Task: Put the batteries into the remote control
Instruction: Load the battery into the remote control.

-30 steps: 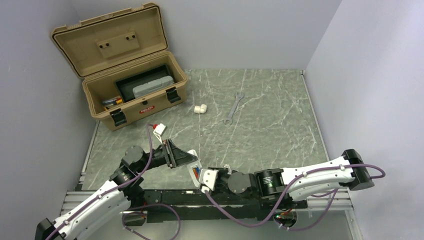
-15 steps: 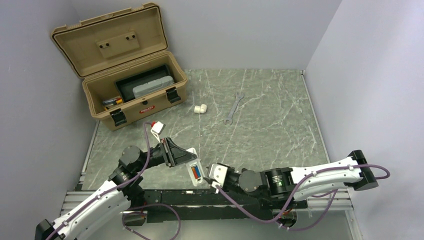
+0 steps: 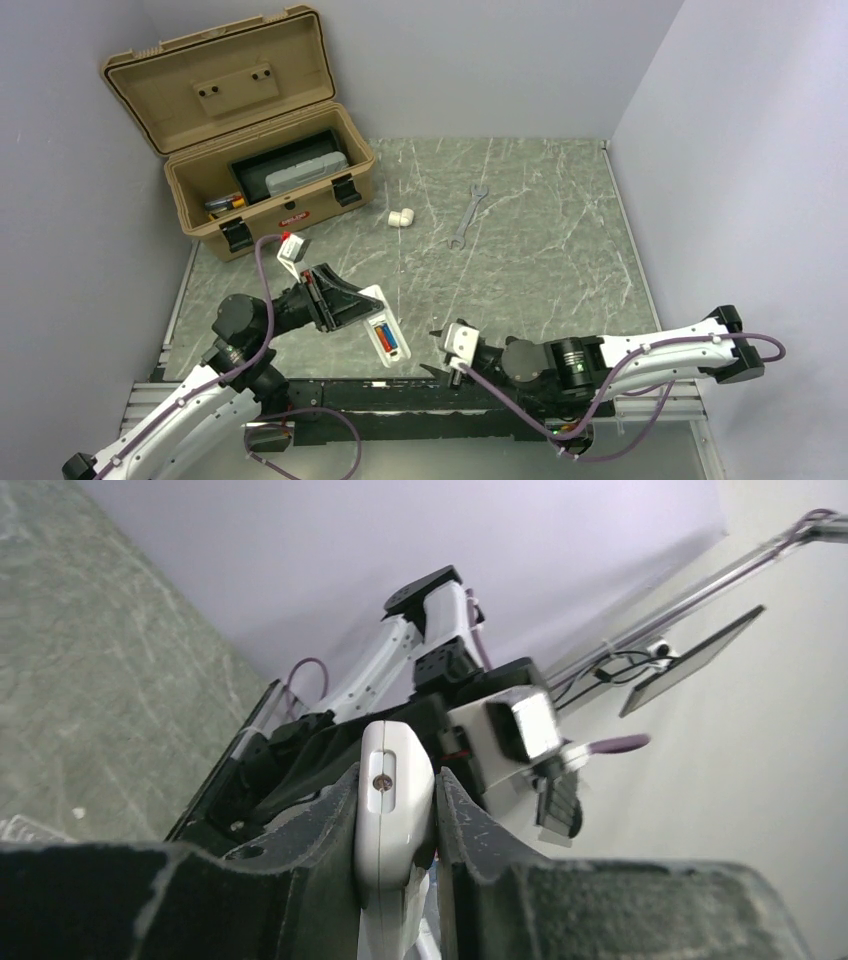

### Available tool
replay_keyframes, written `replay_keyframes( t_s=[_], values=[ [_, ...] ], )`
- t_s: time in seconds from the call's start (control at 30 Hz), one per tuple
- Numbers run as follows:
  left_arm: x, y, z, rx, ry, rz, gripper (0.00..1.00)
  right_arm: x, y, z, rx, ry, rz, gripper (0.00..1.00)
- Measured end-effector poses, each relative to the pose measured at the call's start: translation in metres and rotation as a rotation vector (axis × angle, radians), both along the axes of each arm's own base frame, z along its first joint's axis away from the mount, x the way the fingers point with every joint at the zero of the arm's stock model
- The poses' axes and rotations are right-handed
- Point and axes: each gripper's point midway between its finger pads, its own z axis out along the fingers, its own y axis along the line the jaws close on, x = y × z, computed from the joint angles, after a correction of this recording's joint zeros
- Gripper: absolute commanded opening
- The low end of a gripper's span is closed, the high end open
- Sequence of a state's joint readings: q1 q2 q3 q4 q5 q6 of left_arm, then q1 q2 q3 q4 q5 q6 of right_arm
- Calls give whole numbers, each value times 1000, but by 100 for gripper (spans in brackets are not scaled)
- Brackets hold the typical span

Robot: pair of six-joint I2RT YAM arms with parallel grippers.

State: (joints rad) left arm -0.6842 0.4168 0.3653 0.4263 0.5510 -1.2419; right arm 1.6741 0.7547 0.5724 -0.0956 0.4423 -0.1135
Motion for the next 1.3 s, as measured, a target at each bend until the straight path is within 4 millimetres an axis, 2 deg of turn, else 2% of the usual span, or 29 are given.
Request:
replay_keyframes(
  t_s=[0.2, 0.37, 0.43, 0.53, 0.73, 0.83, 0.93, 1.03, 1.13, 1.2, 1.3],
  values=[
    [9, 1, -11, 118, -24, 65, 0, 5, -12, 41, 184, 44, -38, 75],
    [10, 12, -4, 177, -158, 153, 0, 9, -26, 68, 321, 79, -60, 88],
    [11, 15, -3, 196, -213, 179, 0, 9, -28, 75, 359, 91, -58, 91],
    [12, 19, -8, 232, -287, 207, 0, 6, -24, 76, 362, 92, -43, 93],
    [13, 21, -12, 289, -442, 232, 0, 1, 0, 47, 231, 55, -4, 93],
    [12, 21, -15, 307, -488, 226, 0, 4, 5, 37, 191, 35, 5, 93],
    [8, 19, -14, 301, -514, 203, 0, 14, 7, 45, 224, 30, -5, 93],
    [5, 16, -13, 271, -523, 181, 0, 42, 5, 56, 275, 36, -64, 93],
    [4, 11, -22, 244, -497, 151, 0, 64, 8, 64, 320, 69, -94, 93],
    [4, 8, -33, 241, -462, 130, 0, 68, 16, 67, 334, 105, -69, 93],
    [5, 6, -41, 244, -425, 119, 0, 59, 30, 70, 339, 153, 6, 93]
  ],
)
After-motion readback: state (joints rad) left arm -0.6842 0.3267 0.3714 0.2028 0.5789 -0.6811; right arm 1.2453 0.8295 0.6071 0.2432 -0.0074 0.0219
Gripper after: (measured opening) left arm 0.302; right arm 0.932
